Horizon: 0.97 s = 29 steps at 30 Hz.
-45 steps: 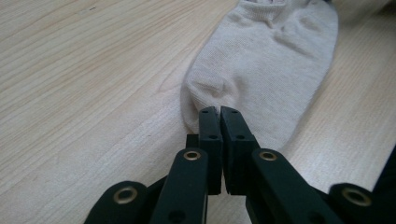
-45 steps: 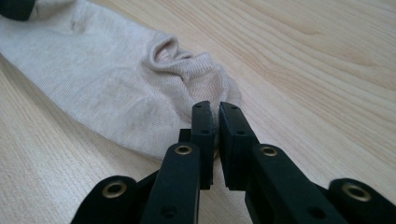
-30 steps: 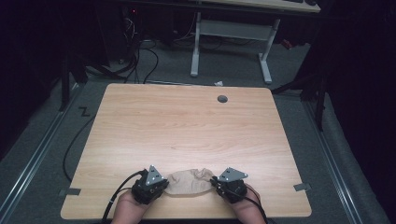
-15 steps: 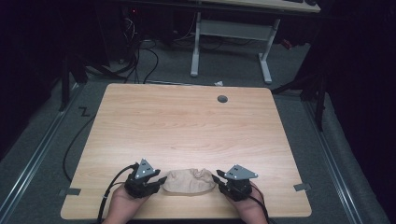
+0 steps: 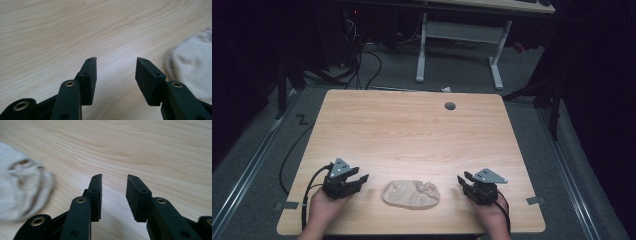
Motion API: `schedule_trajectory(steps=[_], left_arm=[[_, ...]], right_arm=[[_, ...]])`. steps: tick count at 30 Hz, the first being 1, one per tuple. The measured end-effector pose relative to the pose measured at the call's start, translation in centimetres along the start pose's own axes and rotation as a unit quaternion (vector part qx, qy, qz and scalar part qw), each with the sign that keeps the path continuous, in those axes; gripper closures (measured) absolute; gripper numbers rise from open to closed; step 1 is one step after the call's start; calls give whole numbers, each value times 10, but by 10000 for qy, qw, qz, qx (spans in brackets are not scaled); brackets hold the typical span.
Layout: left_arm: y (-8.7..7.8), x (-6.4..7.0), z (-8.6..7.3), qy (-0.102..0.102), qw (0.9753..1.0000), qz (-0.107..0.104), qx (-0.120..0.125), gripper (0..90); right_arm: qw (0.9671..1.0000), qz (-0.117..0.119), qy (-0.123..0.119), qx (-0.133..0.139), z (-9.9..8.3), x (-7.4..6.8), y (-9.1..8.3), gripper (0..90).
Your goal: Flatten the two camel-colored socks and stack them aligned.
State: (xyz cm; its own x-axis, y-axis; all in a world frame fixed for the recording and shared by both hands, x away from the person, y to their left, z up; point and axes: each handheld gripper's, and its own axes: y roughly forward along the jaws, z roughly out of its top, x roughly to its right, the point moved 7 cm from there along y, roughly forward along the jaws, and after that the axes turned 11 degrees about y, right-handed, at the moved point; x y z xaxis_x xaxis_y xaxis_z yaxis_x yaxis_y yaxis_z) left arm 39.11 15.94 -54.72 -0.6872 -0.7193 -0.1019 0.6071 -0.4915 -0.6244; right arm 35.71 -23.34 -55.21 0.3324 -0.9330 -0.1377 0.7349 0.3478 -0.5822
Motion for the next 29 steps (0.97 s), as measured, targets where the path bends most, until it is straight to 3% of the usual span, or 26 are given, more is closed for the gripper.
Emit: schedule_trajectory(steps=[5,8,13,16,29], left_arm=[[-1,-34,-14,-286,9986,437,-115,511],[-2,-42,-19,-417,9977,522,-145,510],[-2,-39,-15,-288,9981,541,-85,504],[2,-36,-16,-175,9984,513,-170,500],[-5,-30,-17,-74,9986,493,-163,495]], right_arm=[[9993,-271,264,62,-3,26,-3,630],[9986,-372,370,104,-4,39,-5,621],[9977,-467,477,94,-6,49,-5,613],[9977,-491,457,110,-5,51,-4,608],[9987,-431,252,115,0,40,1,608]])
